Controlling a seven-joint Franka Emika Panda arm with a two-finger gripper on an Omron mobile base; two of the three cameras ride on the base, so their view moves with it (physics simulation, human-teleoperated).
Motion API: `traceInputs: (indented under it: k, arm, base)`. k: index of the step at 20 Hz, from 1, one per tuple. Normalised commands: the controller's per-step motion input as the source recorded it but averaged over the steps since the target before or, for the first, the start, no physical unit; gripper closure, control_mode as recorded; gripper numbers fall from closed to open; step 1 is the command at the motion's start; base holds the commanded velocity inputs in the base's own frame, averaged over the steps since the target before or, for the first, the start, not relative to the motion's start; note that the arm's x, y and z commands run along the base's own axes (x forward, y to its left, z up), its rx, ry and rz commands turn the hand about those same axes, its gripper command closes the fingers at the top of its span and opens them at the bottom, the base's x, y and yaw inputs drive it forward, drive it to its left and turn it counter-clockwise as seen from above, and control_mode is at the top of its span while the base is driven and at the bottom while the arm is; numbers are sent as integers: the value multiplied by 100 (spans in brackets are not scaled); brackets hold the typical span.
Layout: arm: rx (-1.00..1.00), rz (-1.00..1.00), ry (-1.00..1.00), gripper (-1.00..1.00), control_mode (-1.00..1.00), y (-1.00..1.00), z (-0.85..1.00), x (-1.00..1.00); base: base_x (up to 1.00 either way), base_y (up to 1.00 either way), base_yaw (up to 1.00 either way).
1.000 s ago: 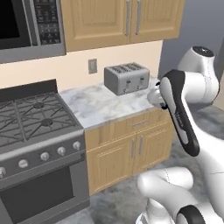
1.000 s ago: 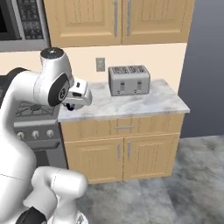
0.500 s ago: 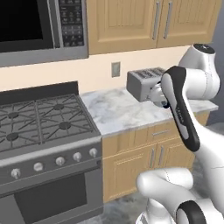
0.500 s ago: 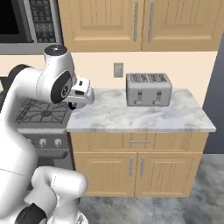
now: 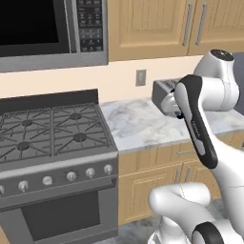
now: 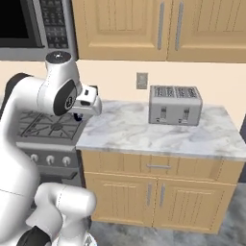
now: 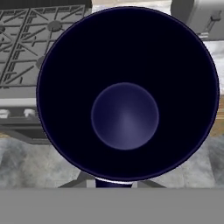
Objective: Clear the mugs and bowl far away from the sink.
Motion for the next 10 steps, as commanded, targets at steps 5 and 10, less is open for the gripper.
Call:
traceInputs:
  k: [5, 10]
  arm:
    - [0, 0, 0, 100, 100, 0, 0, 0]
    - [0, 0, 0, 100, 100, 0, 0, 0]
  base:
    - [44, -22, 8]
    - [40, 0, 1]
